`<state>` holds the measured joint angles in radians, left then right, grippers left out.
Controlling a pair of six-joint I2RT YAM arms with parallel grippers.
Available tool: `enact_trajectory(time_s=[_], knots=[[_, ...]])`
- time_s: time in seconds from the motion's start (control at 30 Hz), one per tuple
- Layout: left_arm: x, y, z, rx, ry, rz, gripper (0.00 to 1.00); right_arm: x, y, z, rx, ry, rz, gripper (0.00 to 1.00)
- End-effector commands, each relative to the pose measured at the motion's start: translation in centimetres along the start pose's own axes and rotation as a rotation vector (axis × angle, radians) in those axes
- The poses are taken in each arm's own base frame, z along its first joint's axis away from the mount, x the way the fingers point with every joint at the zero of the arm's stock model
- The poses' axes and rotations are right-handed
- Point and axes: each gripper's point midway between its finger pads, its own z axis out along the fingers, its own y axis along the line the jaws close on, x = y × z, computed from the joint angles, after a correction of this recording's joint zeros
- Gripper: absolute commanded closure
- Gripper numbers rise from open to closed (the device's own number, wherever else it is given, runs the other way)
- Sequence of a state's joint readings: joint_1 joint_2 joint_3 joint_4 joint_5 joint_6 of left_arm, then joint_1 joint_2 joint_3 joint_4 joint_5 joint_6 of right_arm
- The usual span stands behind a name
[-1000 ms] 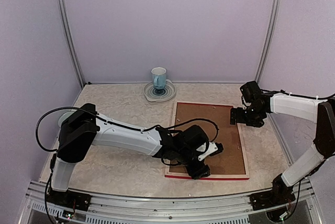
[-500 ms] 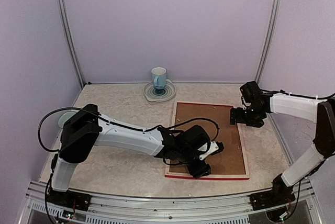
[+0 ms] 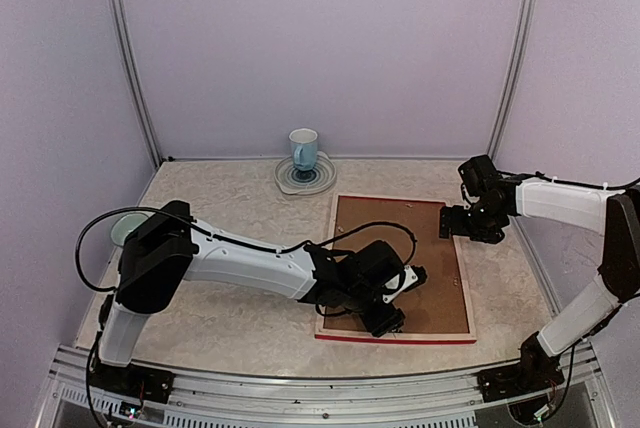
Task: Put the photo into the frame
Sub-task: Press the fastener onto the backboard.
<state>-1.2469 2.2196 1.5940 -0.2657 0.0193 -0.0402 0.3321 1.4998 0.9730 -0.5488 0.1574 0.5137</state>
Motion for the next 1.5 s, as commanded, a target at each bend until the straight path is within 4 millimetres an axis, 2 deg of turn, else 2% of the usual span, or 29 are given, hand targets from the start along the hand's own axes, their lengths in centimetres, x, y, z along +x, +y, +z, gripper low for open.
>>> enact_trajectory(time_s=[0.0, 0.17, 0.27, 0.5, 0.7, 0.8, 0.93, 1.07, 1.27, 1.4, 1.47], knots=[[1.2, 1.5, 1.2, -0.069, 0.031, -0.029, 0.32, -0.4, 0.5, -0.2, -0.013, -0.01, -0.004, 0.01], [0.5, 1.4, 0.5, -0.057, 0.002, -0.025, 0.32, -0.3, 0.4, -0.2, -0.009, -0.01, -0.006, 0.01], [0.0, 0.4, -0.4, 0.009, -0.025, -0.011, 0.32, -0.3, 0.5, -0.3, -0.013, -0.012, -0.006, 0.01], [0.3, 0.2, -2.0, 0.085, -0.014, 0.043, 0.32, -0.2, 0.5, -0.2, -0.013, -0.01, -0.007, 0.01], [0.0, -0.1, -2.2, 0.098, -0.021, 0.051, 0.32, -0.1, 0.6, -0.1, -0.02, -0.005, -0.006, 0.01], [-0.1, 0.5, -2.0, 0.062, -0.021, 0.04, 0.32, -0.2, 0.6, -0.1, -0.018, -0.006, -0.008, 0.01], [-0.6, 2.6, -2.4, -0.028, -0.048, -0.017, 0.31, -0.1, 0.6, 0.0, -0.016, -0.003, -0.012, 0.01], [-2.0, 4.6, -3.7, -0.063, -0.111, -0.098, 0.31, 0.1, 1.0, 0.4, -0.038, 0.01, -0.012, 0.01], [-3.4, 10.7, -6.6, -0.265, -0.195, -0.228, 0.3, 0.1, 1.3, 1.3, -0.051, 0.029, -0.004, 0.01], [-2.7, 14.5, -7.4, -0.37, -0.197, -0.326, 0.29, 0.1, 1.3, 1.5, -0.053, 0.035, -0.001, 0.01], [-2.0, 16.4, -7.6, -0.414, -0.186, -0.383, 0.23, 0.2, 1.2, 1.6, -0.048, 0.037, -0.002, 0.02]])
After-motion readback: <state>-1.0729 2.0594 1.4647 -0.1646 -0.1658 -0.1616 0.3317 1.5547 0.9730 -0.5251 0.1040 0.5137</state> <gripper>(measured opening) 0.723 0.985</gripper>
